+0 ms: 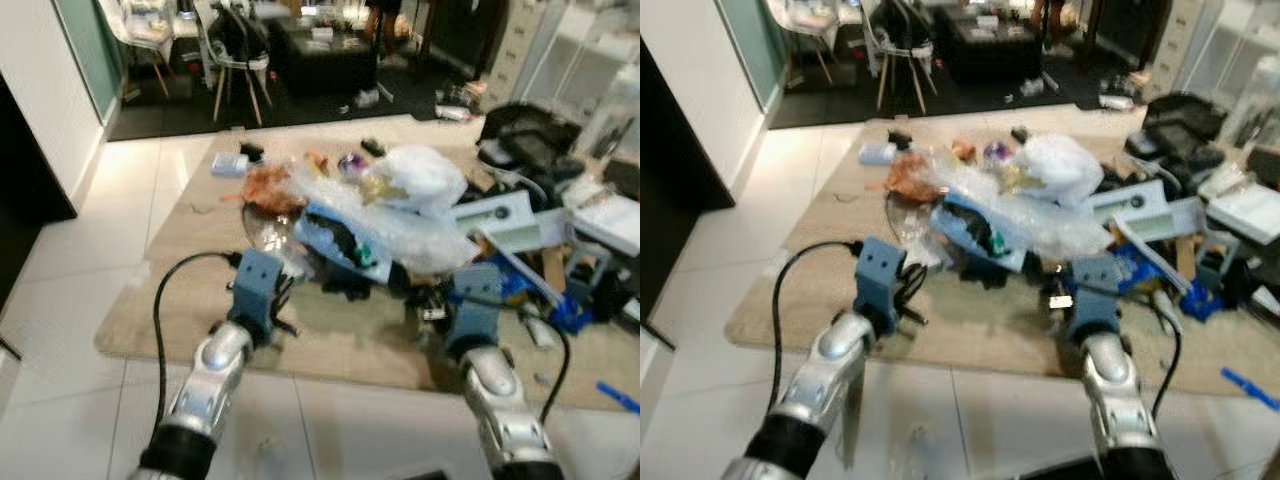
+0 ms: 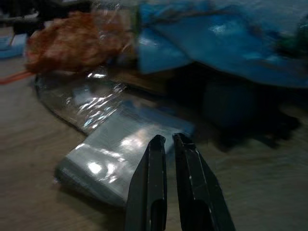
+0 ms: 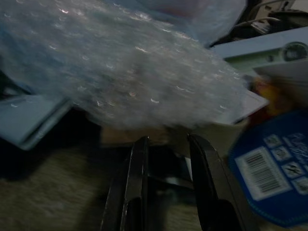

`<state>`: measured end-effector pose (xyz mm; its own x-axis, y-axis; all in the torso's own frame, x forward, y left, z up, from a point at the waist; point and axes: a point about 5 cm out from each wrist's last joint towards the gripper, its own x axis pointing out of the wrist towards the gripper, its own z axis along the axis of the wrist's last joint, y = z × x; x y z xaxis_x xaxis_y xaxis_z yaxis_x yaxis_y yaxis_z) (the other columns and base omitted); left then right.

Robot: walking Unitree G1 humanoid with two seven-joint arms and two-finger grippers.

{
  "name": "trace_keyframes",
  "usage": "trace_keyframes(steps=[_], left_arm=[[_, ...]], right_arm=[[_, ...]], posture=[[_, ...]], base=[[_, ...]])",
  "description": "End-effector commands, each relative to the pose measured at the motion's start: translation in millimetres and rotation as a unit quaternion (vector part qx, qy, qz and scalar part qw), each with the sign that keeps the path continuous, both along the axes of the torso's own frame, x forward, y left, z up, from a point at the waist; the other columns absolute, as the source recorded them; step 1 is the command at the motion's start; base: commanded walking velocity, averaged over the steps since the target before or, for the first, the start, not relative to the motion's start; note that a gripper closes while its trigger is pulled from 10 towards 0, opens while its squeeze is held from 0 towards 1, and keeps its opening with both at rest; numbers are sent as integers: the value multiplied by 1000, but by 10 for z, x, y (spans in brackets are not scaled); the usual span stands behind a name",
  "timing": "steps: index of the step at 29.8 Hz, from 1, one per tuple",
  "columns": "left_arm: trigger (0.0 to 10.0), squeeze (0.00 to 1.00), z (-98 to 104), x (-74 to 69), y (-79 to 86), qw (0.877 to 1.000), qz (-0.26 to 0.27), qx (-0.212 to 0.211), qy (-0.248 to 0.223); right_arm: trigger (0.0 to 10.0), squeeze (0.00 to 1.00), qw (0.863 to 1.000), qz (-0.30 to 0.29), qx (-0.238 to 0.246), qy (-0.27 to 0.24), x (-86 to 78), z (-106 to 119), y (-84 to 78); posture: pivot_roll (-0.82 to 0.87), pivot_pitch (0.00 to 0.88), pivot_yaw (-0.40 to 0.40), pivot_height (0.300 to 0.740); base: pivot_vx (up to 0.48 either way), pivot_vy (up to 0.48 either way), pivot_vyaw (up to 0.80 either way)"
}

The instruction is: Picking trash to rubbish bin

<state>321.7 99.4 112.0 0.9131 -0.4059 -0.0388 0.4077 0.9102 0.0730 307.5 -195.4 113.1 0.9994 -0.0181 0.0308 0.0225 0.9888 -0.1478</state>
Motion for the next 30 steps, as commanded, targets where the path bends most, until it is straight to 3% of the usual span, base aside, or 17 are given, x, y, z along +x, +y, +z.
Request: trace_keyframes(steps=[1,9,24,30], left_arm=[[10000,0,-31,-31,10,1000,-4,1,2],[10000,0,-35,-42,-1,1000,-13,6,3],[10000,0,-45,-41,-31,1000,-26,9,5],[10000,0,-65,-34,4,1000,-14,4,13]], right_arm=[[10000,0,1000,8,2,12,-27,-61,43],[10000,0,1000,12,5,14,-35,-81,82],[10000,0,999,21,10,22,-49,-114,152],[10000,0,999,25,8,25,-45,-119,166]], posture=[[-127,59,2,740],[-127,58,5,740],[-129,47,2,740],[-127,44,0,740]], base=[[0,0,0],[0,0,0],[0,-401,0],[0,0,0]])
